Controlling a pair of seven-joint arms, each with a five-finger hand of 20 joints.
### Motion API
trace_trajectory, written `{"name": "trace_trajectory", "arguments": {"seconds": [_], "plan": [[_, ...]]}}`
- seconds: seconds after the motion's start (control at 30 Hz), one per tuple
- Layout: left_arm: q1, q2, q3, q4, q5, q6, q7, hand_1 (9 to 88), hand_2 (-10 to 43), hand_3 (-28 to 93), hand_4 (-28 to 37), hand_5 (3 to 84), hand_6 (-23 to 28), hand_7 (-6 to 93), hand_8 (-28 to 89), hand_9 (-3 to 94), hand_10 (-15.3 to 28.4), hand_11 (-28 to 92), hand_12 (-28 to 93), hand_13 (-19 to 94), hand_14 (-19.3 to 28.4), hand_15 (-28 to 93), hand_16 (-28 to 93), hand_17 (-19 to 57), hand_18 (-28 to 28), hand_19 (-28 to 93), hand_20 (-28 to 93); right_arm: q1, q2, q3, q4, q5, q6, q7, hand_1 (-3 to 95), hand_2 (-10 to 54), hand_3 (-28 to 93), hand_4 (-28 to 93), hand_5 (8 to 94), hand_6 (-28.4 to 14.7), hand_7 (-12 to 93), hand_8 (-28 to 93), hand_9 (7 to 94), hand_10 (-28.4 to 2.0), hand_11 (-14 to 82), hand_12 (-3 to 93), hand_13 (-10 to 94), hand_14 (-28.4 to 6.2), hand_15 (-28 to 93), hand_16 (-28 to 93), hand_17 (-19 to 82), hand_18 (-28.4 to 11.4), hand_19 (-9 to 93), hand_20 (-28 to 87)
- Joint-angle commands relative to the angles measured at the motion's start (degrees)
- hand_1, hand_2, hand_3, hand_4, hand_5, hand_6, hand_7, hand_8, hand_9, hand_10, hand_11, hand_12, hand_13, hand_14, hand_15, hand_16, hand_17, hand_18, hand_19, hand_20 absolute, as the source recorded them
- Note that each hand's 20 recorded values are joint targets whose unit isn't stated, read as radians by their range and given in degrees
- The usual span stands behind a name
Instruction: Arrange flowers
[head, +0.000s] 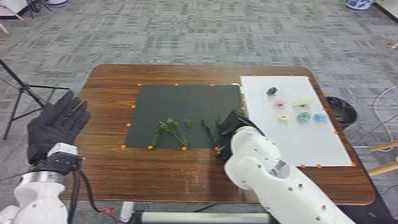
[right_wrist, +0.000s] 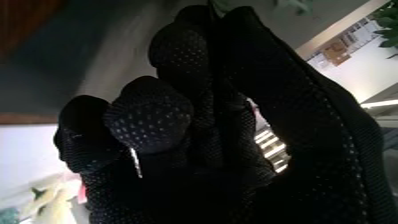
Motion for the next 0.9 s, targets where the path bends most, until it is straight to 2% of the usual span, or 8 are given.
{"name": "trace_trajectory", "arguments": {"seconds": [0.03, 0.1, 0.23, 0.43, 0.6, 0.73, 0.83, 0.9], "plan": [[0.93, 0.45, 0.22, -0.77, -0.3, 0.97, -0.04, 27.4, 20.3, 74, -28.3, 41.0, 9.5, 8.6, -8, 30.2, 15.9, 21, 9, 22, 14.9, 24, -4, -8.5, 12.6, 31, 8, -1.47, -1.58, 0.43, 1.47, -0.41, -2.85, 1.3, 47.8, -9.5, 71, -5, 69.7, -3.0, 52, 19, 79.8, -11.4, 37.0, 54.0, 84, -4.9, 63, 39, 56, -22.5, 93, 43], [0.49, 0.44, 0.41, -0.48, -0.29, 0.82, -0.17, 27.2, 20.0, 73, -28.3, 41.0, 9.6, 8.6, -8, 30.3, 15.9, 21, 9, 22, 14.9, 24, -4, -8.5, 12.6, 31, 8, -1.59, -1.68, 0.59, 1.72, -0.19, -2.68, 1.39, 48.1, -9.5, 70, -5, 69.6, -2.9, 52, 18, 79.8, -11.6, 37.3, 53.9, 84, -4.9, 63, 39, 56, -22.3, 93, 43], [0.79, 0.27, 0.6, -0.83, -0.41, 0.31, -0.19, 27.0, 19.7, 72, -28.3, 41.0, 9.6, 8.5, -8, 30.2, 15.8, 21, 9, 22, 14.9, 24, -4, -8.6, 12.7, 31, 8, -1.69, -1.17, 0.71, 1.54, -0.85, -2.85, 0.99, 48.3, -9.5, 67, -10, 68.0, -3.1, 54, 19, 78.6, -12.6, 38.6, 51.6, 83, -5.3, 62, 39, 55, -21.8, 93, 41], [1.14, -0.02, -0.08, -0.9, -0.51, 0.76, 0.13, 26.8, 19.4, 72, -28.3, 40.8, 9.6, 8.5, -8, 30.1, 15.7, 21, 9, 22, 14.9, 24, -4, -8.6, 12.7, 31, 8, -1.7, -0.39, 1.08, 0.59, -1.78, -4.4, 0.87, 45.6, -9.5, 65, -13, 64.0, -4.3, 57, 17, 76.0, -15.6, 42.1, 42.0, 82, -6.7, 61, 38, 53, -21.3, 93, 38], [1.61, -0.12, -0.46, -1.02, -0.68, 0.52, 0.38, 26.8, 19.4, 72, -28.3, 40.8, 9.6, 8.6, -8, 30.1, 15.7, 21, 9, 22, 14.9, 24, -4, -8.7, 12.7, 31, 8, -1.85, 0.33, 1.66, -0.57, -1.7, -4.78, 0.38, 44.3, -9.5, 64, -13, 63.7, -4.4, 55, 16, 75.7, -16.5, 43.4, 37.3, 81, -7.0, 61, 37, 53, -21.5, 93, 37], [1.88, -0.39, -0.66, -1.05, -1.15, 0.55, 0.68, 26.7, 19.4, 72, -28.3, 40.8, 9.6, 8.6, -8, 30.1, 15.7, 21, 9, 22, 14.9, 24, -4, -8.7, 12.8, 31, 8, -1.81, 1.1, 1.29, -2.18, -3.29, -7.1, -1.23, 39.4, -9.5, 66, -15, 66.5, -6.3, 40, 13, 75.1, -17.0, 42.9, 35.2, 81, -7.4, 60, 37, 52, -21.7, 93, 35], [1.37, -0.43, -0.28, -0.69, -1.16, 0.42, 0.43, 26.7, 19.4, 72, -28.3, 40.8, 9.6, 8.6, -8, 30.1, 15.8, 21, 9, 22, 14.9, 24, -4, -8.8, 12.8, 32, 8, -1.82, 1.46, 1.93, -3.28, -3.88, -7.27, -1.71, 36.3, -8.8, 67, -14, 68.3, -7.6, 34, -7, 75.1, -17.2, 42.3, 34.0, 80, -7.7, 60, 36, 51, -22.1, 93, 34], [1.44, -0.63, -0.33, -0.72, -1.01, 0.15, 0.38, 26.7, 19.4, 72, -28.3, 40.8, 9.6, 8.7, -8, 30.1, 15.8, 21, 9, 22, 14.9, 24, -4, -8.8, 12.8, 32, 8, -1.98, 2.33, 2.28, -4.07, -4.64, -5.54, -1.97, 34.3, -7.4, 66, -14, 68.1, -8.6, 26, -7, 75.2, -17.4, 41.1, 33.3, 80, -7.9, 60, 36, 51, -22.1, 93, 34]]}}
